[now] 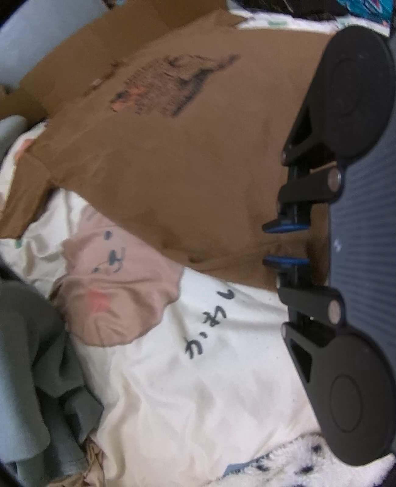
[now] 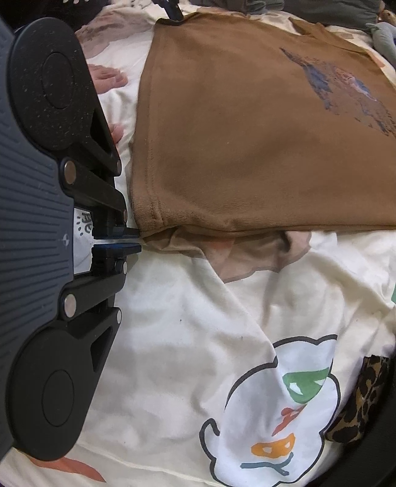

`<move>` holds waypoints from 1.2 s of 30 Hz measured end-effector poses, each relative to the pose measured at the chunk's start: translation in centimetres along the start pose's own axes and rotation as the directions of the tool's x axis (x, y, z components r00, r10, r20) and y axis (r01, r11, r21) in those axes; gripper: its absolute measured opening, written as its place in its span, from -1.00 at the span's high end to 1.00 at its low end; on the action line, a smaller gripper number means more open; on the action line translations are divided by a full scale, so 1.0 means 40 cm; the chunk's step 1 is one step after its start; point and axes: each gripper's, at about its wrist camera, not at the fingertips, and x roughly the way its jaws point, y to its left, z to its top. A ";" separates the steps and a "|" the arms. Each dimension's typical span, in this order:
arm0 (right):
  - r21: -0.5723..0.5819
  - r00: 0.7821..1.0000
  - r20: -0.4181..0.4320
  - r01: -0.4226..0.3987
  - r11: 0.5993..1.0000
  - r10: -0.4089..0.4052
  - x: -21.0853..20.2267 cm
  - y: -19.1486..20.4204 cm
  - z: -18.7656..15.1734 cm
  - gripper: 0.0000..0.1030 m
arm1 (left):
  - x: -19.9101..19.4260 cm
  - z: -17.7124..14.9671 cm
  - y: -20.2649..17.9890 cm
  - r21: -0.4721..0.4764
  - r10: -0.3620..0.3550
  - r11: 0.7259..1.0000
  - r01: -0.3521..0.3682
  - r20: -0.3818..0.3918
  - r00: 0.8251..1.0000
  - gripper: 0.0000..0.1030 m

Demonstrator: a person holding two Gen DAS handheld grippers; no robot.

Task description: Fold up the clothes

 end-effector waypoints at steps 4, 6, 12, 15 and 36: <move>0.016 1.000 0.003 -0.012 1.000 0.011 -0.004 -0.003 -0.001 0.97 | -0.036 0.000 0.026 -0.049 -0.009 0.999 0.012 0.043 0.999 0.69; 0.018 1.000 0.004 -0.011 1.000 0.011 -0.005 -0.003 -0.002 0.97 | -0.039 -0.001 0.038 -0.087 -0.004 0.996 0.008 0.046 0.999 0.69; 0.023 1.000 0.011 -0.007 1.000 0.007 -0.005 0.004 -0.003 0.97 | -0.023 -0.003 0.065 -0.132 -0.014 0.991 0.014 -0.002 1.000 0.69; 0.033 1.000 0.017 -0.004 0.999 0.003 -0.007 -0.004 -0.003 0.97 | -0.011 -0.010 0.066 -0.158 -0.019 0.987 0.015 -0.021 1.000 0.68; 0.042 1.000 0.025 -0.004 0.999 0.003 -0.006 -0.023 -0.009 0.97 | 0.078 0.017 0.012 -0.127 0.073 0.988 -0.093 -0.151 0.986 0.67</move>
